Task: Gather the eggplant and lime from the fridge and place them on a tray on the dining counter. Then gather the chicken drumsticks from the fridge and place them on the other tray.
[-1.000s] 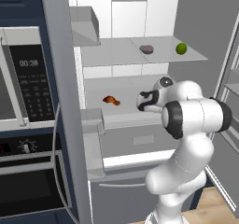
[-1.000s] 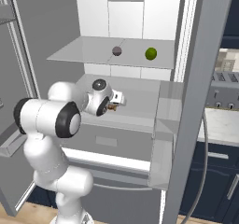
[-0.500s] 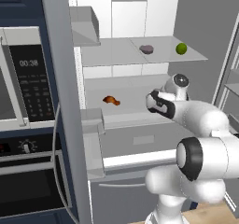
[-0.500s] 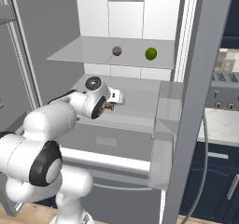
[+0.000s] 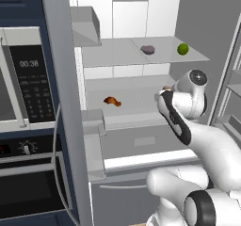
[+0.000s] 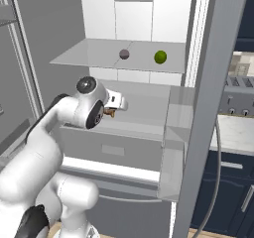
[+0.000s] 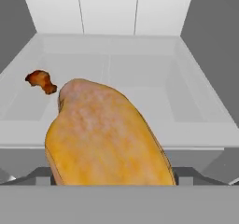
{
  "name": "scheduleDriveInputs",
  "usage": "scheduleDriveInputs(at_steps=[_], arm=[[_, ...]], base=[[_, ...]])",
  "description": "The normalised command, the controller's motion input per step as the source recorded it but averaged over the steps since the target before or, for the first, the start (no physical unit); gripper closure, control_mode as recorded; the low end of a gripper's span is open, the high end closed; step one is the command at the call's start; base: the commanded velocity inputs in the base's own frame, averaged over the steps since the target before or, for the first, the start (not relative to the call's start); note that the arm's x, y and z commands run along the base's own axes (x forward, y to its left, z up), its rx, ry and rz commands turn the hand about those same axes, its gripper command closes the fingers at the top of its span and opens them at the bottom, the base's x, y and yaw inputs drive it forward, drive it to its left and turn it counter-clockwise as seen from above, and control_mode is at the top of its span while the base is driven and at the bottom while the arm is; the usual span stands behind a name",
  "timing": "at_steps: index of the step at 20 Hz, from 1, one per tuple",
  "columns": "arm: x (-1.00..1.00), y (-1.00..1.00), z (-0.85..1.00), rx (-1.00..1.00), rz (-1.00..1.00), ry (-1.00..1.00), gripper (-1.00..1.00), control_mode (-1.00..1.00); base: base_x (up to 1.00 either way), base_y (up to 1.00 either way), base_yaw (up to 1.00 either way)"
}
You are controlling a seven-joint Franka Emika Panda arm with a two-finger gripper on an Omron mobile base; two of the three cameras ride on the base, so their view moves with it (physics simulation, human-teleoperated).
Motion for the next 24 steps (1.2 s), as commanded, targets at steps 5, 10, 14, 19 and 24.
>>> scheduleDriveInputs(at_steps=[5,10,14,19,24], arm=[[-0.78,0.0,0.67,0.0,0.02,-0.02,1.0,-1.0],[-0.8,0.0,0.79,-0.01,0.05,-0.08,1.0,-1.0],[-0.64,0.0,0.85,-0.02,0.09,-0.16,1.0,-1.0],[-0.39,0.03,0.74,-0.04,0.08,-0.04,1.0,-1.0],[-0.4,0.18,0.11,-0.1,0.04,-0.01,1.0,-1.0]], base=[[0.0,0.0,0.0],[0.0,0.0,0.0],[0.0,0.0,0.0],[0.0,0.0,0.0],[0.0,0.0,0.0]])
